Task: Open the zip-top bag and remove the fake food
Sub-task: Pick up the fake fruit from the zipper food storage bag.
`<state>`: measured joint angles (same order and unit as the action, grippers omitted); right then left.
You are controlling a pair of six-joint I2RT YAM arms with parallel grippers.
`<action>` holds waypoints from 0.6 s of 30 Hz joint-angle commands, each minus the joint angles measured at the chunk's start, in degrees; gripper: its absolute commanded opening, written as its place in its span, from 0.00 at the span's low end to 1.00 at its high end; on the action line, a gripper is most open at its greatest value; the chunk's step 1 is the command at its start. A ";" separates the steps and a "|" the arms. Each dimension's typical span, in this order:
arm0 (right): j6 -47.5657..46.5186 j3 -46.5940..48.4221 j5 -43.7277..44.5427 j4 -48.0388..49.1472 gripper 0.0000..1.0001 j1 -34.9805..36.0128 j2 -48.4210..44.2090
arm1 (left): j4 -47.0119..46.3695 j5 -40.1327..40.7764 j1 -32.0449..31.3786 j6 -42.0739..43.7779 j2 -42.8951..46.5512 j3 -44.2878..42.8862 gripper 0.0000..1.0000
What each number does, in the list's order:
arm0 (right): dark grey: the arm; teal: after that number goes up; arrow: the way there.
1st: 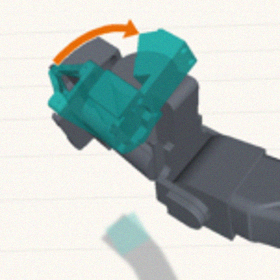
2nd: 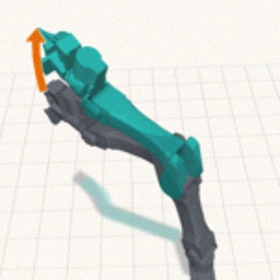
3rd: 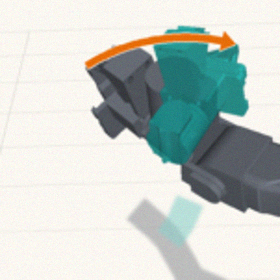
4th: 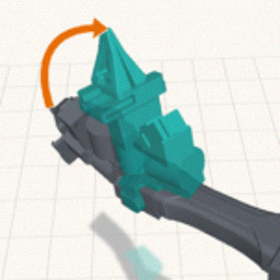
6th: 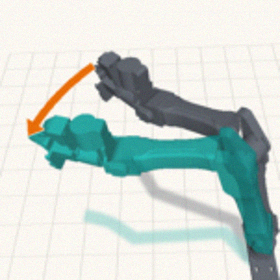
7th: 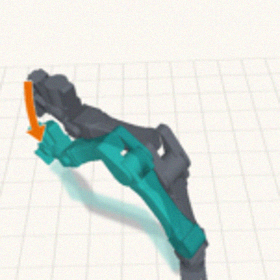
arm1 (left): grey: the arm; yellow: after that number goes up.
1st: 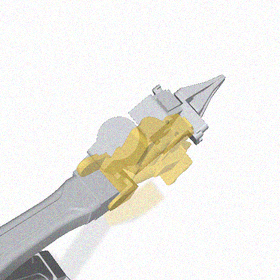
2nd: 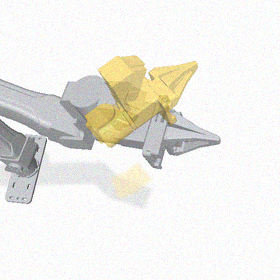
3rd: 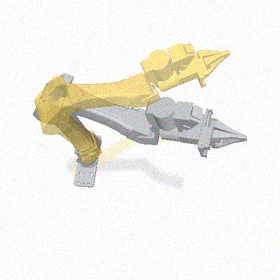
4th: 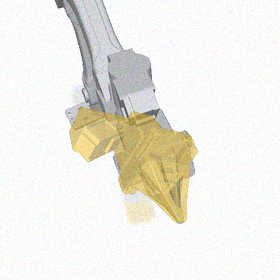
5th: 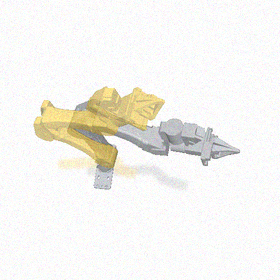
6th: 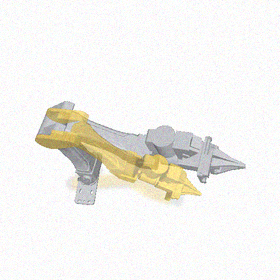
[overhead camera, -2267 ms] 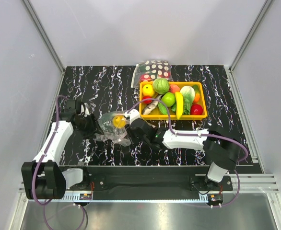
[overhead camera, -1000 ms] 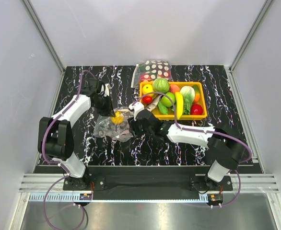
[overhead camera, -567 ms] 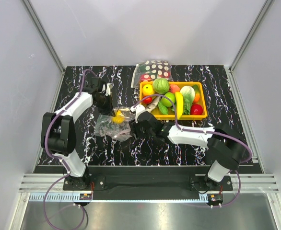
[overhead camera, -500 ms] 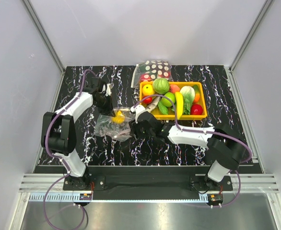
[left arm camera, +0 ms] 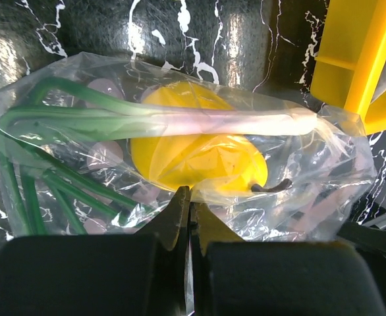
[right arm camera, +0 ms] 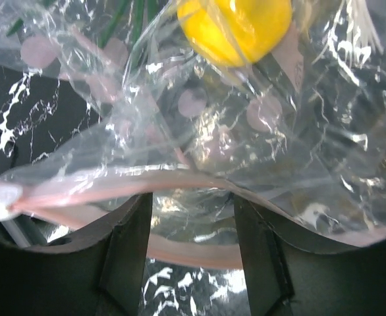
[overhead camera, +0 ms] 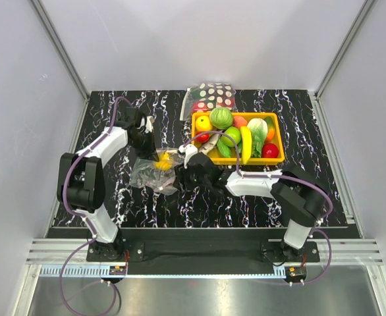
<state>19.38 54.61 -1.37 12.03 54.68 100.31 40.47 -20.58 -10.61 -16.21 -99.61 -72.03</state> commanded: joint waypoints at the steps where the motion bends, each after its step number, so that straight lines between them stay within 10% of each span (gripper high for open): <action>1: 1.36 0.05 -1.88 8.79 0.59 -0.53 2.33 | -1.36 -2.45 0.06 -0.84 -0.32 1.01 0.00; 18: -3.99 4.71 3.65 22.07 0.63 -3.43 9.29 | 2.60 -6.93 1.21 1.00 -3.92 -0.74 0.00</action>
<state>18.37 56.05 -0.14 28.47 52.69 109.38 41.17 -24.32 -9.69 -16.38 -102.15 -71.50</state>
